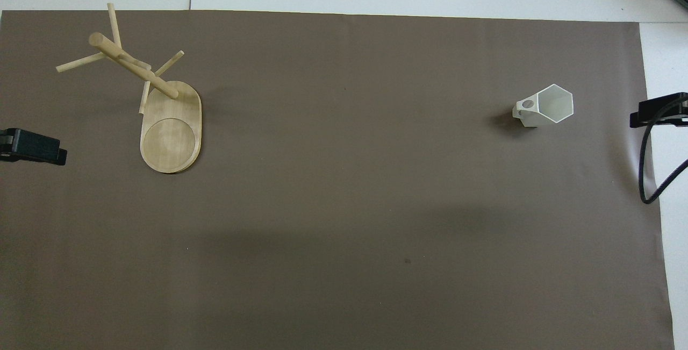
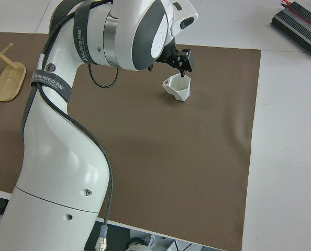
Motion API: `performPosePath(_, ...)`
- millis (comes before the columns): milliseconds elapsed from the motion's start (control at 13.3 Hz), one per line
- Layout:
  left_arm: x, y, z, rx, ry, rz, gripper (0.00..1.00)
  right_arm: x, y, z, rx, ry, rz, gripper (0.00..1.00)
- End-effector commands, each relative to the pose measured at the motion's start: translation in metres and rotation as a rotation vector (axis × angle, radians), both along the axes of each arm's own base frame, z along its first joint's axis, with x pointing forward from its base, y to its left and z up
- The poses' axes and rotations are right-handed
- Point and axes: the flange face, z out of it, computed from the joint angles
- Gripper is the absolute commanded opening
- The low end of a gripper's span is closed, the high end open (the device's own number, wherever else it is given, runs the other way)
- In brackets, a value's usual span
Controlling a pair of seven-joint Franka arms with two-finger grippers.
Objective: Hang cup on rack
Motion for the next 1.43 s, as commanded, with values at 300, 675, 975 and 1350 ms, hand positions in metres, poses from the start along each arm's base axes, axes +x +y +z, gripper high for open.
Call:
performPosePath(300, -0.0073, 0.0023, -0.0001, 0.019, -0.001, 0.008, 1.00, -0.0044, -0.0015, -0.0007, 0.006, 0.007, -0.015, 1.00)
performPosePath(675, -0.0073, 0.0023, 0.0006, 0.019, -0.003, 0.008, 1.00, -0.0043, -0.0016, -0.0006, 0.006, 0.005, -0.012, 1.00)
performPosePath(975, -0.0073, 0.0023, -0.0001, 0.019, -0.001, 0.008, 1.00, -0.0032, -0.0017, -0.0003, 0.004, -0.004, -0.012, 1.00)
performPosePath(1350, -0.0073, 0.0023, -0.0001, 0.019, -0.001, 0.008, 1.00, -0.0007, -0.0020, -0.0012, 0.003, -0.016, -0.012, 1.00)
